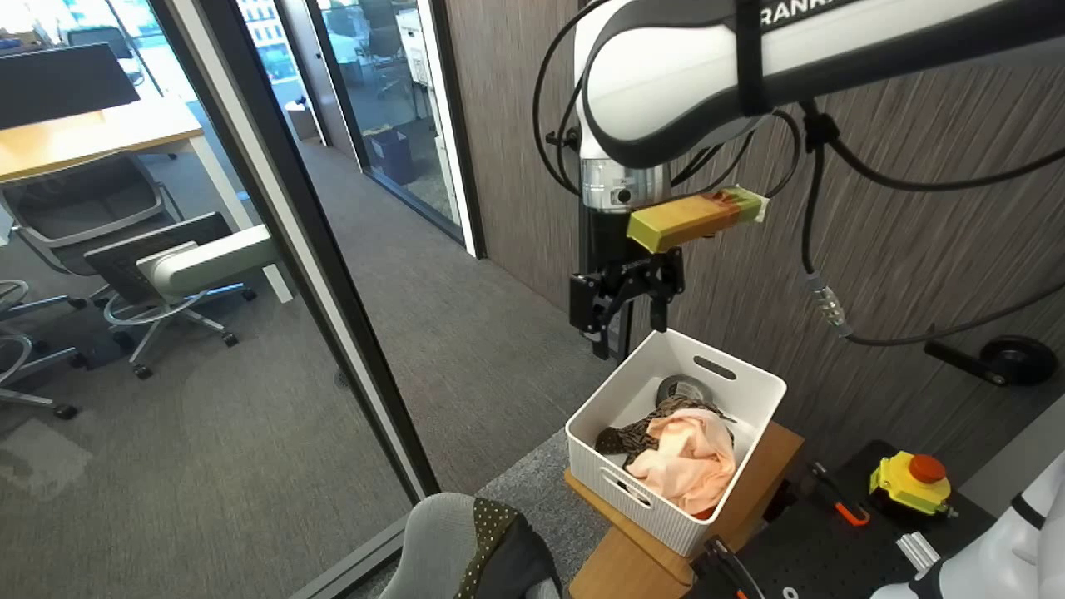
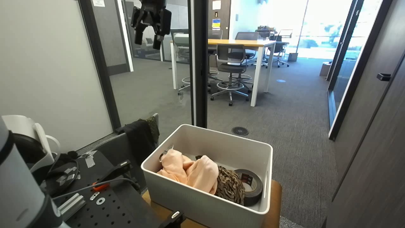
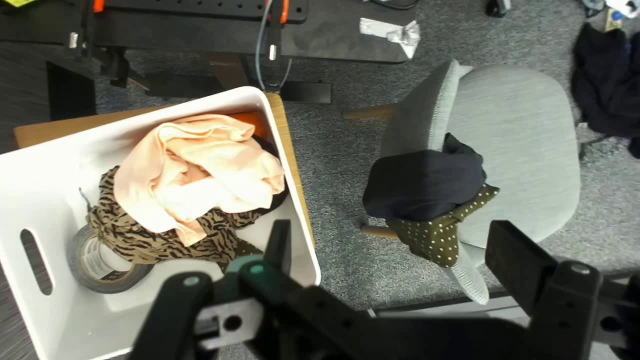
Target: Pick the sock from the box and put it on the back rest of the chair
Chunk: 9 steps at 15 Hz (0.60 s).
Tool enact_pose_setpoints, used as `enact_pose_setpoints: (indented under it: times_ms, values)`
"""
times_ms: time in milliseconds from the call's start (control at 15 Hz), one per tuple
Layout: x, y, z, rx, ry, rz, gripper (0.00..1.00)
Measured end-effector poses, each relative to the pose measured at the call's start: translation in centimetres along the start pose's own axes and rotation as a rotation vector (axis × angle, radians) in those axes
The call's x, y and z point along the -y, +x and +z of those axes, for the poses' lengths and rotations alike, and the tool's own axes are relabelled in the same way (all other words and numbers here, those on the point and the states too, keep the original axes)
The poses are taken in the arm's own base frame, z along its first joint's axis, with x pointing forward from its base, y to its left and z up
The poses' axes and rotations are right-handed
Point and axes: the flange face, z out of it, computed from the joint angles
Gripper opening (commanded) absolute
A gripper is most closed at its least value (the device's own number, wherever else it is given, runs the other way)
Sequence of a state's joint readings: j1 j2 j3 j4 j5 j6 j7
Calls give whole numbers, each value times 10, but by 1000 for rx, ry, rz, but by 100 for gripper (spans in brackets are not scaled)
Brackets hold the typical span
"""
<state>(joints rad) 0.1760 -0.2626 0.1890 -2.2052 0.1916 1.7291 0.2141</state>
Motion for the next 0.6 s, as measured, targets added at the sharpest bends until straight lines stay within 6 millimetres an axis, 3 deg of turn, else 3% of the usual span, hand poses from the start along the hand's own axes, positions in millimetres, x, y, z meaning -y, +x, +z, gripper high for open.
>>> enact_pose_setpoints:
  times_ms: [333, 600]
  values:
    - [-23, 8, 43, -49, -149, -113, 100]
    - [-47, 18, 89, -117, -164, -270, 100]
